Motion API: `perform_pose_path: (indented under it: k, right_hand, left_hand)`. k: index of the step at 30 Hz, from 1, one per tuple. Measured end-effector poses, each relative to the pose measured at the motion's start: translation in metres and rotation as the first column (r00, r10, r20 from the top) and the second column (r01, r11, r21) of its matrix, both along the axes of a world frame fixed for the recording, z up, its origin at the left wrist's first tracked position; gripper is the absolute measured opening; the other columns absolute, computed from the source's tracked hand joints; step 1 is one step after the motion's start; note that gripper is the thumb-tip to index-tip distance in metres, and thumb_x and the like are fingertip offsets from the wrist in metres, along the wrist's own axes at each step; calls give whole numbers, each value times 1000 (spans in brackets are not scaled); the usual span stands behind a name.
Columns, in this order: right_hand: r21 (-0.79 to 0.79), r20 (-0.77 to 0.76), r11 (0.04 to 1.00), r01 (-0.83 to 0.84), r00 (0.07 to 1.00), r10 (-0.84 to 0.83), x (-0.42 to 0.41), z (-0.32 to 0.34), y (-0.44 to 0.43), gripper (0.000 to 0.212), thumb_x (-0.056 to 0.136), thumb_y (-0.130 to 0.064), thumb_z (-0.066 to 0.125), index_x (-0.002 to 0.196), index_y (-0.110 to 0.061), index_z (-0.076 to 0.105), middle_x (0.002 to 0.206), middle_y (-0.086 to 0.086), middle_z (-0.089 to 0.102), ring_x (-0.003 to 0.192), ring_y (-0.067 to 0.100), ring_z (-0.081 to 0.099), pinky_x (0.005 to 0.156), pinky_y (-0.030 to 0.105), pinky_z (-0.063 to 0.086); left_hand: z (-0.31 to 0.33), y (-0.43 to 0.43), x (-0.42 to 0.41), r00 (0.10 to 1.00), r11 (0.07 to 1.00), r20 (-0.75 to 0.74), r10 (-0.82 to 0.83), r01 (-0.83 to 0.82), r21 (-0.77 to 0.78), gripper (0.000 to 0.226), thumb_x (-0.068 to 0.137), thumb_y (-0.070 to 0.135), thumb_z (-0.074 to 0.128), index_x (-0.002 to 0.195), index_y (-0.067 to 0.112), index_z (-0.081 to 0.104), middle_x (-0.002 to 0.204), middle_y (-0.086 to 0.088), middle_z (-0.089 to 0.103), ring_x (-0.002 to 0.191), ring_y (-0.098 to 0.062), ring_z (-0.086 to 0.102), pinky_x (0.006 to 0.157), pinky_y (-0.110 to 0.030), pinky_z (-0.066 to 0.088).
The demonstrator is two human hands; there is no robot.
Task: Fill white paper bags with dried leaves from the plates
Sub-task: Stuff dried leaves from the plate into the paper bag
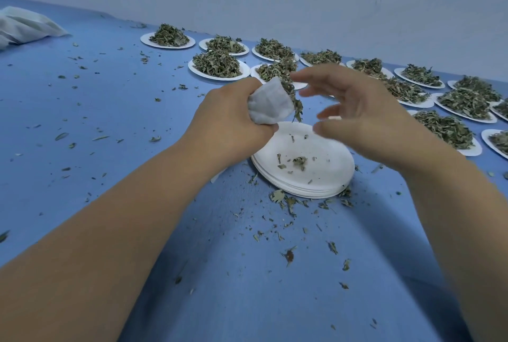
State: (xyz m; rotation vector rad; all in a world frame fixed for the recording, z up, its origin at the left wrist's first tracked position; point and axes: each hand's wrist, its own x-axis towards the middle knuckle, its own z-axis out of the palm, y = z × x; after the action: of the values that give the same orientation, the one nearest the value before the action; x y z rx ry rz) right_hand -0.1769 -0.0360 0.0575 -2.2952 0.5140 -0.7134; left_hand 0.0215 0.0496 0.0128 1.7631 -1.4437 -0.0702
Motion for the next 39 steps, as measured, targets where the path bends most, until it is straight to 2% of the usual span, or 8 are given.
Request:
perform_pose_path:
  k: [3, 7, 11, 15, 22, 28, 32, 39]
  right_hand:
    - [-63, -87, 998, -25, 996, 19, -5, -7, 1, 59, 83, -14, 79, 133, -40, 61, 136, -22, 59, 114, 8, 63, 82, 33, 57]
    - [-67, 48, 995, 72, 996, -69, -5, -11, 8, 33, 83, -13, 83, 111, -28, 76, 112, -13, 74, 88, 12, 73, 77, 39, 62]
    - [-73, 136, 994, 77, 989, -67, -2, -10, 9, 22, 85, -3, 80, 98, -20, 80, 90, -5, 78, 75, 15, 72, 71, 26, 59]
    - [-129, 105, 985, 117, 989, -104, 1, -8, 8, 24, 86, -8, 80, 90, -32, 78, 77, -26, 74, 55, 1, 61, 56, 14, 47]
    - [-143, 154, 971, 192, 973, -170, 12, -15, 13, 16, 81, -8, 81, 80, -23, 77, 75, -13, 74, 70, 13, 71, 65, 29, 58]
    - [-200, 59, 972, 123, 992, -113, 12, -16, 17, 20, 87, 2, 72, 93, -15, 81, 78, -18, 70, 55, -13, 56, 55, 1, 39]
    - [-155, 95, 968, 199, 978, -186, -1, -11, 10, 26, 94, -10, 68, 94, -34, 79, 83, -26, 72, 47, 6, 45, 51, 10, 37]
    - [-215, -452, 975, 63, 878, -157, 0, -26, 12, 24, 86, -43, 77, 109, -46, 73, 99, -26, 67, 88, -11, 61, 77, 19, 48]
  left_hand:
    - [0, 0, 0, 1000, 999, 4, -24, 24, 28, 28, 76, 32, 77, 99, 28, 60, 84, 10, 62, 78, -3, 58, 64, -25, 49]
    - [-1, 0, -2, 997, 997, 59, -43, 38, 69, 23, 77, 27, 73, 96, 24, 61, 81, 6, 63, 75, -10, 59, 67, -39, 53]
    - [-2, 0, -2, 991, 994, 99, -91, 85, 66, 20, 78, 24, 72, 95, 26, 62, 77, 5, 62, 72, -12, 59, 66, -40, 54]
    - [-4, 0, -3, 973, 987, 169, -154, 145, 67, 19, 79, 23, 69, 93, 30, 59, 73, 8, 60, 68, -12, 57, 61, -39, 53]
    - [-10, -6, 0, 974, 995, 203, -102, 100, 19, 24, 73, 31, 73, 79, 32, 50, 65, 11, 53, 62, -7, 52, 51, -29, 42]
    - [-9, -7, -1, 977, 994, 185, -110, 113, -6, 16, 68, 41, 58, 74, 31, 48, 63, 11, 51, 58, -8, 48, 51, -30, 38]
    - [-5, -2, 12, 985, 997, 160, -58, 64, -32, 24, 73, 30, 74, 86, 25, 55, 73, 8, 58, 66, -8, 53, 57, -32, 45]
    - [-4, -1, 22, 979, 1000, 204, 11, -13, 11, 22, 76, 11, 62, 77, 25, 46, 68, 6, 50, 61, -11, 45, 53, -29, 35]
